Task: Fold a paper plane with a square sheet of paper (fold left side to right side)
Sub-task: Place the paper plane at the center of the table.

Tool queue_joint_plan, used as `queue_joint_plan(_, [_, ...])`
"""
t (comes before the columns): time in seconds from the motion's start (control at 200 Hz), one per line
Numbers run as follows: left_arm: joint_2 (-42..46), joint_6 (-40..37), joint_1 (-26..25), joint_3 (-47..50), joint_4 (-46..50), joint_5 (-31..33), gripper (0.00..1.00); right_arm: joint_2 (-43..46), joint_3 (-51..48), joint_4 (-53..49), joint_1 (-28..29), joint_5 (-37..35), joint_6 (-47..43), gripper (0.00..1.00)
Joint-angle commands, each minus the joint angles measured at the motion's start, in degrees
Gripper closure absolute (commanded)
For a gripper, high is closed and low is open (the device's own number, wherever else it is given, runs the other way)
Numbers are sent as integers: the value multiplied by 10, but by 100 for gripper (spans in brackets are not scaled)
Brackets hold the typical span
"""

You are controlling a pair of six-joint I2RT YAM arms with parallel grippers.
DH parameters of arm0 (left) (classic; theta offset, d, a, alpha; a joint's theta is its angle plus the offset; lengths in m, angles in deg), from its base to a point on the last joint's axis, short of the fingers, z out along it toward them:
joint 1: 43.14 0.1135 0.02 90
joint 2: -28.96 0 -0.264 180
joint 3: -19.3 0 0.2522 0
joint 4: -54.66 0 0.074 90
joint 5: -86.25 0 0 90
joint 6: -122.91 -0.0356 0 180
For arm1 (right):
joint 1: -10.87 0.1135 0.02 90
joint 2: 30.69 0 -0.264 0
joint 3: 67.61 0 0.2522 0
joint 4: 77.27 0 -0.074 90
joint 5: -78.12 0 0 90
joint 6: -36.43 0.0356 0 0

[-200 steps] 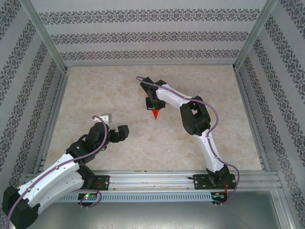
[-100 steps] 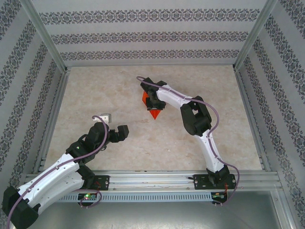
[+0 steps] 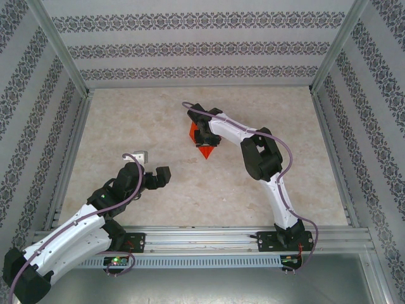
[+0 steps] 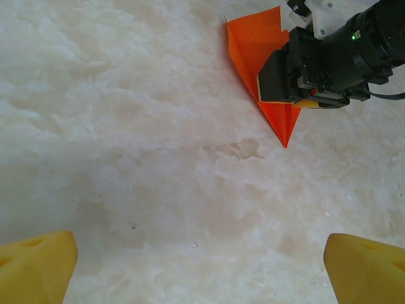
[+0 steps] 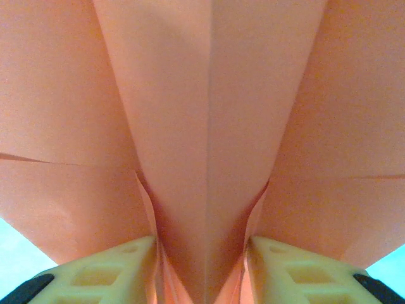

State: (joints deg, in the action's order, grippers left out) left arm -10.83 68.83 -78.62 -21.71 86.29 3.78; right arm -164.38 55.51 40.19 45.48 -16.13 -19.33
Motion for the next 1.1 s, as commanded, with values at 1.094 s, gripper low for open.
queue_joint_plan(1.094, [7,-8,10,-23,20,-3,0,72,-12,-34,11,-6,-20,55])
